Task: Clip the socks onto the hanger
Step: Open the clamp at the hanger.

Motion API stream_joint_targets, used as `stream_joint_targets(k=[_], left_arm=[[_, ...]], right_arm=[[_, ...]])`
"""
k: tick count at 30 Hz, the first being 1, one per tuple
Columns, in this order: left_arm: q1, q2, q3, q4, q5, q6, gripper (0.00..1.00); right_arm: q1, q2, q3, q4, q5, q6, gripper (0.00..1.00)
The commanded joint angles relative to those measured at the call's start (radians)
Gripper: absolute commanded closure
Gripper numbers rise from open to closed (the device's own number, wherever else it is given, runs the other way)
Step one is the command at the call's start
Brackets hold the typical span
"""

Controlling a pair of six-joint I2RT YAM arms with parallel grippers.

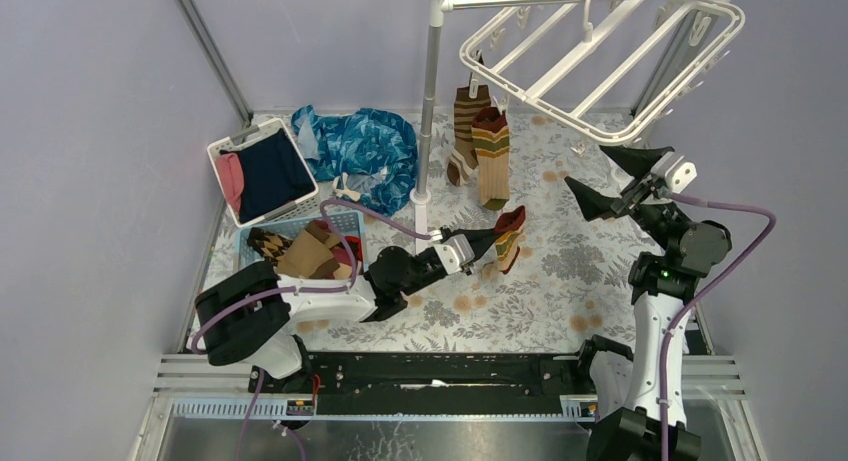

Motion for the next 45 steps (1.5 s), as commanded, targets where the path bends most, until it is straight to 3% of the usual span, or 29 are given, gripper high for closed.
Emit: stream_joint_targets(k=[1, 19, 45], left_arm=[[-0.003, 0.026, -0.004, 0.097, 0.009, -0.015, 0.97], [0.001, 0.038, 0.005, 0.094, -0.002, -0.031, 0.97], [0.002, 0.037, 0.009, 0.083, -0.006, -0.043, 0.97]], right_arm=[[0.031, 0.022, 0.043, 0.077, 0.008, -0.005, 0.11], [0.106, 0.105, 0.096, 0.108, 0.097, -0.013, 0.24], [0.138, 0.122, 0.113, 0.114, 0.146, 0.027, 0.33]])
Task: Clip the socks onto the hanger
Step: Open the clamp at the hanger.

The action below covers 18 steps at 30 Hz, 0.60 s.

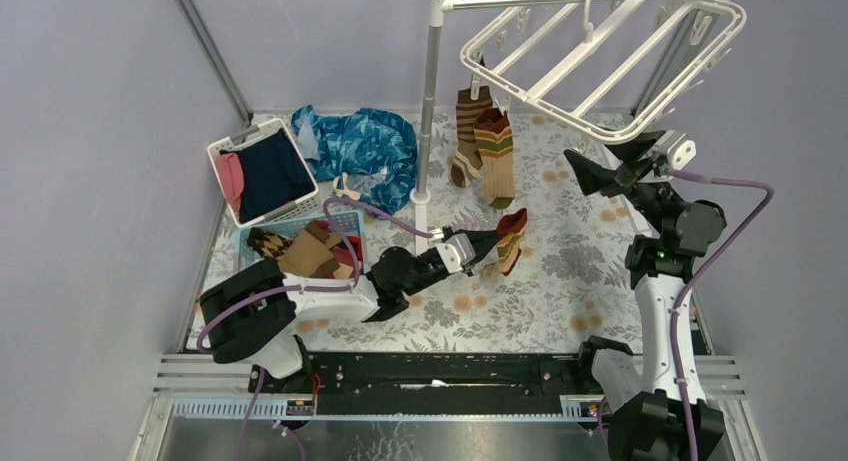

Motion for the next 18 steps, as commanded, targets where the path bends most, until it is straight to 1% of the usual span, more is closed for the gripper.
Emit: stream_joint_targets(k=[1, 12, 18], left_arm=[[0.002, 0.005, 0.007, 0.062, -0.009, -0.009, 0.97], [0.002, 0.006, 0.004, 0.07, -0.015, -0.013, 0.97], [0.003, 0.01, 0.005, 0.071, -0.015, -0.018, 0.97]], right_arm=[[0.017, 0.003, 0.033, 0.046, 0.013, 0.003, 0.33], [0.03, 0.016, 0.028, 0.046, 0.014, -0.014, 0.34], [0.036, 0.023, 0.032, 0.05, 0.017, -0.016, 0.37]])
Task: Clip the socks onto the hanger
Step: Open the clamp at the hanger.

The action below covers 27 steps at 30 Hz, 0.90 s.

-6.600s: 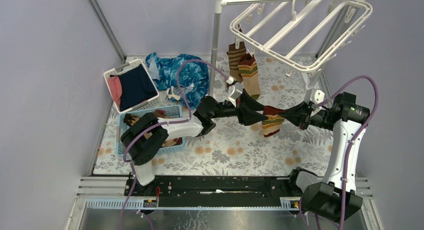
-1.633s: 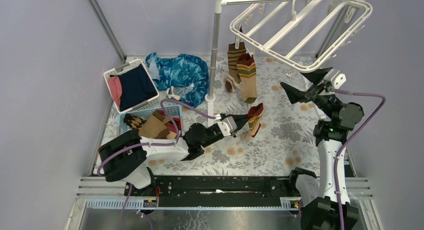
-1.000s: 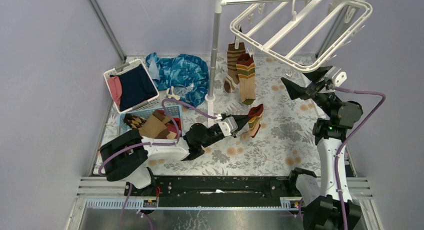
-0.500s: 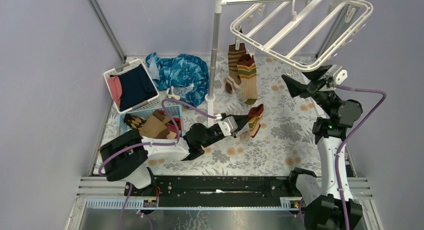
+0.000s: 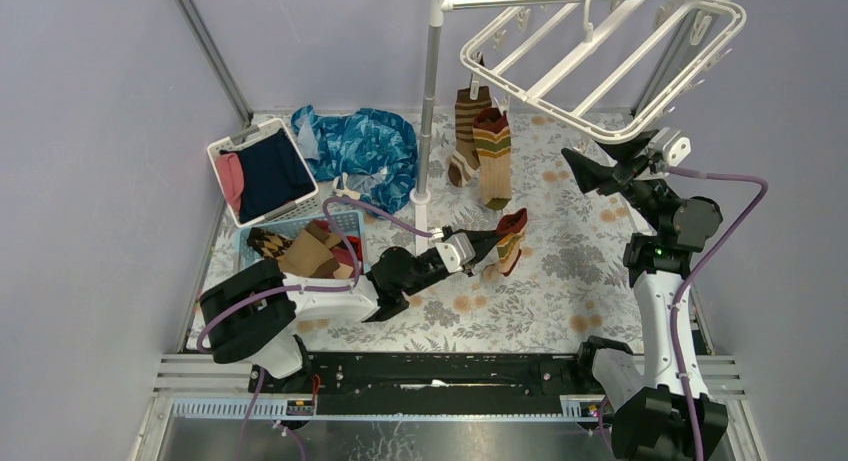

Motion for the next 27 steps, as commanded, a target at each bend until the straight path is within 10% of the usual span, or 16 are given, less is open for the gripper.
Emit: stream_joint_targets(k=[1, 27], left_arm=[[0.003, 0.009, 0.005, 0.07, -0.014, -0.006, 0.97], [0.003, 0.017, 0.012, 0.066, 0.003, -0.028, 0.97]], right_arm=[[0.013, 0.002, 0.033, 0.049, 0.012, -0.008, 0.38], [0.016, -0.005, 0.048, 0.066, 0.037, 0.012, 0.48]])
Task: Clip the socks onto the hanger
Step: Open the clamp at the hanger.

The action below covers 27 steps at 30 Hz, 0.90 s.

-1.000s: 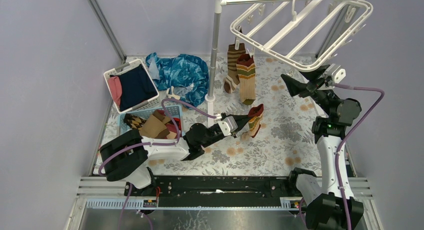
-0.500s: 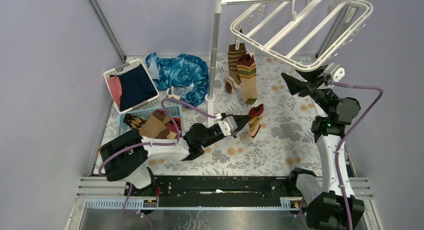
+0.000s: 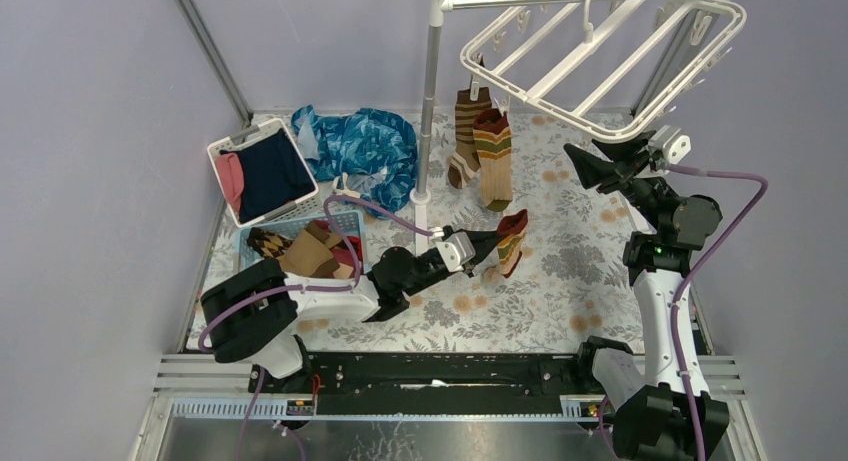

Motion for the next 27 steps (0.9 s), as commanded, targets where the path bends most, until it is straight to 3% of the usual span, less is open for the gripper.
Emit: stream_joint_targets(k=[1, 13, 20, 27], left_arm=[[0.003, 0.01, 0.012, 0.066, 0.002, -0.006, 0.97], [0.003, 0.017, 0.034, 0.053, 0.015, -0.017, 0.97], [0.048, 0.048, 0.18, -0.076, 0.142, -0.113, 0.97], [0.089, 0.129, 0.353, -0.193, 0.24, -0.207, 0.97]], right_arm=[[0.009, -0.017, 0.039, 0.065, 0.026, 0.011, 0.51], [0.009, -0.023, 0.035, 0.067, 0.015, 0.027, 0.72], [0.009, -0.03, 0.04, 0.052, -0.003, 0.058, 0.84], [0.009, -0.031, 0.036, 0.036, -0.008, 0.077, 0.87]])
